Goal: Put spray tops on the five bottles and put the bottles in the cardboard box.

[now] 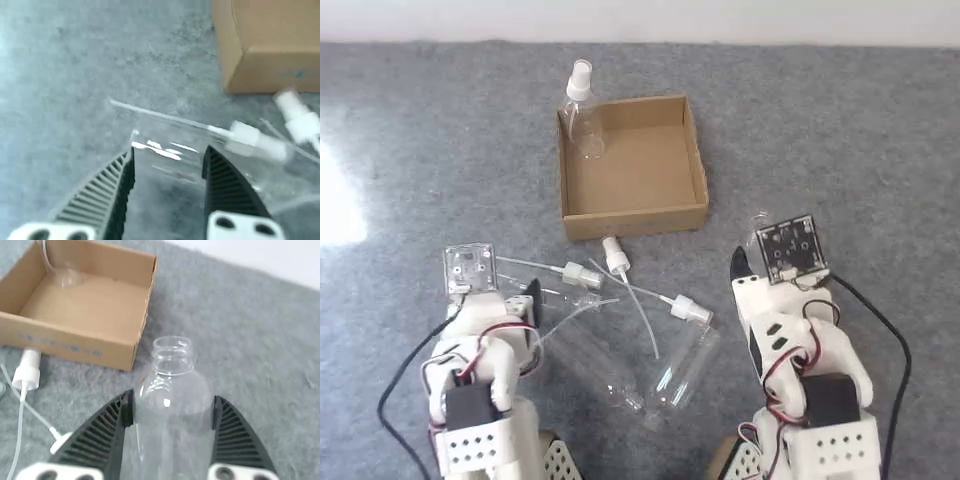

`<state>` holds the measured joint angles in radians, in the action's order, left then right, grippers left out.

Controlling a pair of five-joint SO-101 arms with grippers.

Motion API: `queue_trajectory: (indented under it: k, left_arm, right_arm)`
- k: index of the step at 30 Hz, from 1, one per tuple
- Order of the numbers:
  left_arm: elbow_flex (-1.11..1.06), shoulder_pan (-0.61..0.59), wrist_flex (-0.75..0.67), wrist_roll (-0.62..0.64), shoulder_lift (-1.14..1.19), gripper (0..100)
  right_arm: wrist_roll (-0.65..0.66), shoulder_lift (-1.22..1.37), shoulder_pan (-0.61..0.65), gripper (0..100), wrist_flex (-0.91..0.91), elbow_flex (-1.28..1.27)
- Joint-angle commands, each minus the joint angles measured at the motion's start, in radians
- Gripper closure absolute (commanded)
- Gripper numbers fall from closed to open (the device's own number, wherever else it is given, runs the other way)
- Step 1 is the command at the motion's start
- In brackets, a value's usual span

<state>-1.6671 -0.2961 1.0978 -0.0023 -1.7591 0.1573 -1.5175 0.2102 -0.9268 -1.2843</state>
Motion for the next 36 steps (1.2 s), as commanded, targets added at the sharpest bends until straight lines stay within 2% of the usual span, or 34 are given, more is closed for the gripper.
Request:
queue_trajectory:
  k: [1,17,23,27,30,36]
  left_arm:
    - [0.162,-0.061,-0.017,-0.166,-0.015,79]
    - [0.433,-0.055,0.011,-0.175,-0.008,79]
    - [0.561,0.055,0.167,-0.221,-0.006,79]
    - [0.615,0.117,0.215,-0.221,-0.003,79]
    - [0.638,0.138,0.218,-0.224,0.072,79]
    - [0.756,0.18,0.224,-0.21,0.399,79]
  right_arm:
    - [-0.009,-0.048,-0.007,85.2,0.01,0.0]
    - [-0.011,-0.059,-0.012,86.1,0.048,-0.041]
    - [-0.011,-0.059,-0.013,89.0,0.054,-0.043]
    - [-0.011,-0.059,-0.013,89.0,0.054,-0.044]
    - [-0.011,-0.059,-0.013,89.0,0.054,-0.044]
    - [-0.011,-0.059,-0.013,89.0,0.054,-0.046]
